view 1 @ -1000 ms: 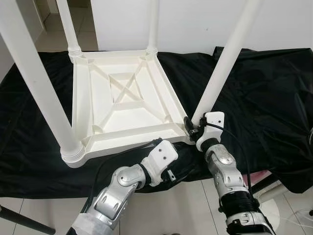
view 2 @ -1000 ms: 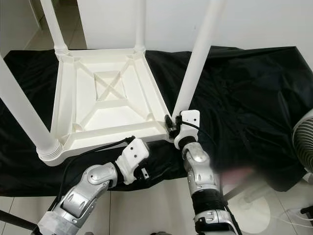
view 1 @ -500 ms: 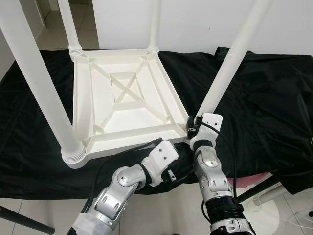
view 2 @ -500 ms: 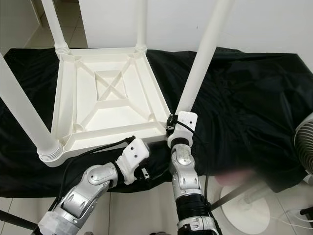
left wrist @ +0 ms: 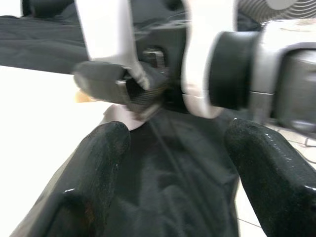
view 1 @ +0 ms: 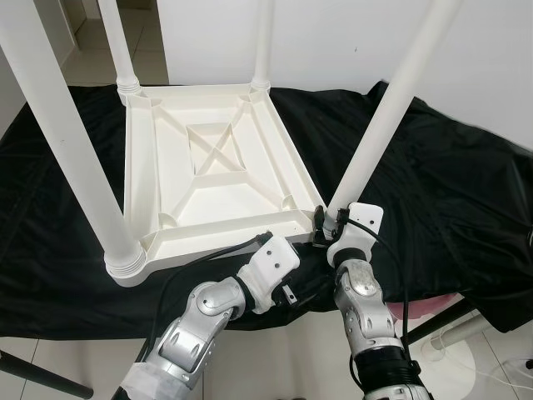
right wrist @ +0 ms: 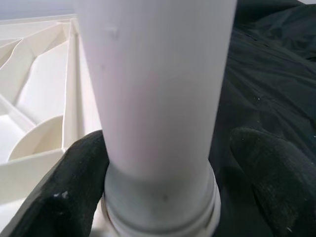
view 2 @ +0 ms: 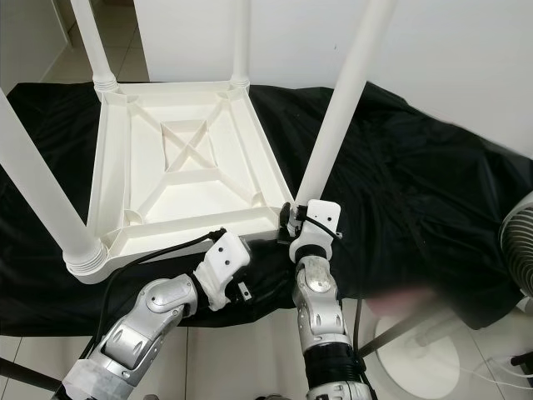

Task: Building children table

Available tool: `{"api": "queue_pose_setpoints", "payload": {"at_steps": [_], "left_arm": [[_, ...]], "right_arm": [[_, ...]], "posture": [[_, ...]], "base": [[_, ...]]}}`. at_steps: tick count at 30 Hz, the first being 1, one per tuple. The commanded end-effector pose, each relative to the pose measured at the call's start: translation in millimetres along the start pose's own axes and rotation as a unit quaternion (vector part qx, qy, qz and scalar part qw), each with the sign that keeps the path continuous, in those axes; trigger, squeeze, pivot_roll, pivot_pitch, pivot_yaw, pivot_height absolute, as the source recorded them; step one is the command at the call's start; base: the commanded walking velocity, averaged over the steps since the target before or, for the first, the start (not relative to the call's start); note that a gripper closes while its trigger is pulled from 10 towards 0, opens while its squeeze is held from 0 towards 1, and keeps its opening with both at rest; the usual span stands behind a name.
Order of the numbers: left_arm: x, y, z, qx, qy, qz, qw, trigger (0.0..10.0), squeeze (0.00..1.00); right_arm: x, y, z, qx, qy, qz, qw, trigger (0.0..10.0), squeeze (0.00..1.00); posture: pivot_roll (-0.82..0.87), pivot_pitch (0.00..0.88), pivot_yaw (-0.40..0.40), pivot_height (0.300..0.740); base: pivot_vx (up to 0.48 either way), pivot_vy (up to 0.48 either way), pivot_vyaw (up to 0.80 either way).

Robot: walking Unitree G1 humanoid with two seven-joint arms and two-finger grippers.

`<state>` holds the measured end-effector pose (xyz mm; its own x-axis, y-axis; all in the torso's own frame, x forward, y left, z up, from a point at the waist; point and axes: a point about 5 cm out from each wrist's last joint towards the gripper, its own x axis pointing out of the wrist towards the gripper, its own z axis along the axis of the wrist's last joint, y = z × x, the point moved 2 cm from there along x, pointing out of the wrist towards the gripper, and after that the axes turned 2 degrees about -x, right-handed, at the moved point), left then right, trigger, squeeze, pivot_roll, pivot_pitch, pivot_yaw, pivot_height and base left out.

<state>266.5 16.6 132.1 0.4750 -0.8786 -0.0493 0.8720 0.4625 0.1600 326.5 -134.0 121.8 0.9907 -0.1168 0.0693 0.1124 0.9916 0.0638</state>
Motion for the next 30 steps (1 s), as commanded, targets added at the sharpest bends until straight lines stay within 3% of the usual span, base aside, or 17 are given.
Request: {"api": "queue_pose_setpoints", "payload": {"at_steps": [1, 3, 4, 6, 13, 17, 20, 25, 26, 29, 30], "left_arm": [[0.1, 2.2, -3, -0.005, 0.001, 0.015, 1.000, 10.0, 0.00], [-1.5, 1.8, -4, -0.005, 0.003, 0.012, 1.000, 10.0, 0.00], [-3.8, 1.1, -5, -0.003, 0.005, 0.009, 1.000, 10.0, 0.00], [-6.7, 2.4, -5, 0.005, 0.005, 0.012, 1.000, 10.0, 0.00], [-11.3, 34.1, -2, 0.019, -0.004, 0.080, 0.997, 10.0, 0.00], [-11.5, 43.3, -4, 0.019, 0.008, 0.093, 0.995, 10.0, 0.00], [-12.4, 53.7, -19, 0.029, 0.067, 0.109, 0.991, 10.0, 0.00], [-17.1, 54.4, -38, 0.039, 0.124, 0.111, 0.985, 10.0, 0.00], [-20.2, 58.4, -46, 0.037, 0.149, 0.126, 0.980, 10.0, 0.00], [-22.5, 61.4, -50, 0.034, 0.165, 0.138, 0.976, 10.0, 0.00], [-27.1, 69.3, -56, 0.028, 0.182, 0.166, 0.969, 10.0, 0.00]], "right_arm": [[-2.5, -5.1, -2, -0.003, -0.001, -0.002, 1.000, 10.0, 1.00], [-4.5, -7.0, -1, -0.007, -0.004, 0.002, 1.000, 10.0, 1.00], [-6.9, -9.2, -1, -0.010, -0.008, 0.005, 1.000, 10.0, 0.04], [-10.2, -11.9, -1, -0.009, -0.010, 0.009, 1.000, 10.0, 0.00], [-24.9, -21.2, -6, -0.008, -0.011, 0.012, 1.000, 10.0, 0.00], [-26.4, -20.5, -5, -0.006, -0.012, 0.012, 1.000, 10.0, 0.00], [-30.6, -18.3, -4, 0.002, -0.017, 0.017, 1.000, 10.0, 0.00], [-37.0, -21.3, -7, 0.002, -0.011, 0.015, 1.000, 10.0, 0.00], [-37.9, -22.9, -7, 0.002, -0.010, 0.012, 1.000, 10.0, 0.00], [-38.3, -23.9, -7, 0.002, -0.009, 0.010, 1.000, 10.0, 0.00], [-38.7, -24.7, -7, 0.002, -0.008, 0.007, 1.000, 10.0, 0.00]], "posture": [[-0.03, 0.043, -0.085, 0.740], [-0.03, 0.040, -0.083, 0.740], [-0.04, 0.041, -0.080, 0.740], [-0.04, 0.041, -0.075, 0.740], [-0.05, 0.043, -0.056, 0.740], [-0.06, 0.046, -0.047, 0.740], [-0.07, 0.049, -0.040, 0.740], [-0.07, 0.057, -0.030, 0.740], [-0.08, 0.061, -0.029, 0.740], [-0.08, 0.061, -0.029, 0.740], [-0.08, 0.069, -0.027, 0.740]], "base": [[0.000, 0.000, 0.00], [0.000, 0.000, 0.00], [0.000, 0.000, 0.00], [0.000, 0.000, 0.00], [0.000, 0.000, 0.00], [0.000, 0.000, 0.00], [0.000, 0.000, 0.00], [0.000, 0.000, 0.00], [0.000, 0.000, 0.00], [0.000, 0.000, 0.00], [0.000, 0.000, 0.00]]}}
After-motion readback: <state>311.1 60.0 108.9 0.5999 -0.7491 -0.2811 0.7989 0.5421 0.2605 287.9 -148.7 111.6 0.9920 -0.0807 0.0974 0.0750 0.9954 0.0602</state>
